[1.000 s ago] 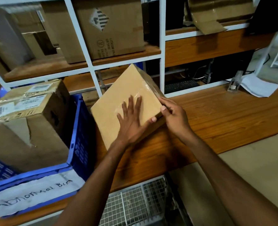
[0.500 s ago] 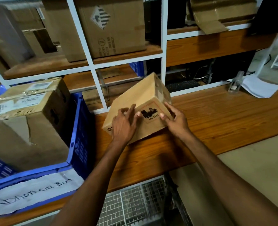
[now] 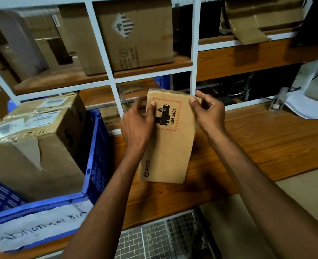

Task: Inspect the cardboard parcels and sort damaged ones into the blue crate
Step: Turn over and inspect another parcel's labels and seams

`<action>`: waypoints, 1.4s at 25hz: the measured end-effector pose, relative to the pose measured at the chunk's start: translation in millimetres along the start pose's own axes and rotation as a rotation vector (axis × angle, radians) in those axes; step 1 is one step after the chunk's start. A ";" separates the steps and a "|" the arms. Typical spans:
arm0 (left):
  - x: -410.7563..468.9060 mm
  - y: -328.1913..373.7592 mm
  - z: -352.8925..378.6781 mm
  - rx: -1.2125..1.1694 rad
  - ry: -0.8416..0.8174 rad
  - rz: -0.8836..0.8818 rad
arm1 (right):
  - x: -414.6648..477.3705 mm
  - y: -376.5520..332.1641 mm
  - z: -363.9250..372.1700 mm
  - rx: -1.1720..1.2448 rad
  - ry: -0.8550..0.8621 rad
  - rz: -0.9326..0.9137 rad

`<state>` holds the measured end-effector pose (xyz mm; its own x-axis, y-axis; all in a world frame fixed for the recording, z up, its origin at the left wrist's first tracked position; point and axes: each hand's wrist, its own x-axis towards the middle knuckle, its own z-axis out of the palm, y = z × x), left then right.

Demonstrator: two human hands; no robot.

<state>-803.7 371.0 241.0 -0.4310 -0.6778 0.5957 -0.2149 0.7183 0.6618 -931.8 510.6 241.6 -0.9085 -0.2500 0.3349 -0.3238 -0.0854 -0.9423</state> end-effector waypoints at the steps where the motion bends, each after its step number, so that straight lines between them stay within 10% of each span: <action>1: 1.3 0.9 -4.2 0.012 0.003 0.001 | 2.7 -2.1 -0.2 0.005 -0.020 -0.015; 19: 24.0 -9.1 17.5 -0.198 -0.162 -0.142 | 7.1 -4.8 37.7 -0.421 -0.200 -0.170; 35: -16.7 -28.4 10.9 -0.324 -0.102 -0.293 | -20.1 17.5 29.9 -0.009 -0.140 0.130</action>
<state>-800.0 363.6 207.2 -0.4804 -0.8148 0.3245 -0.0618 0.4006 0.9142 -911.3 485.3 218.2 -0.8975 -0.3900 0.2061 -0.2090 -0.0353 -0.9773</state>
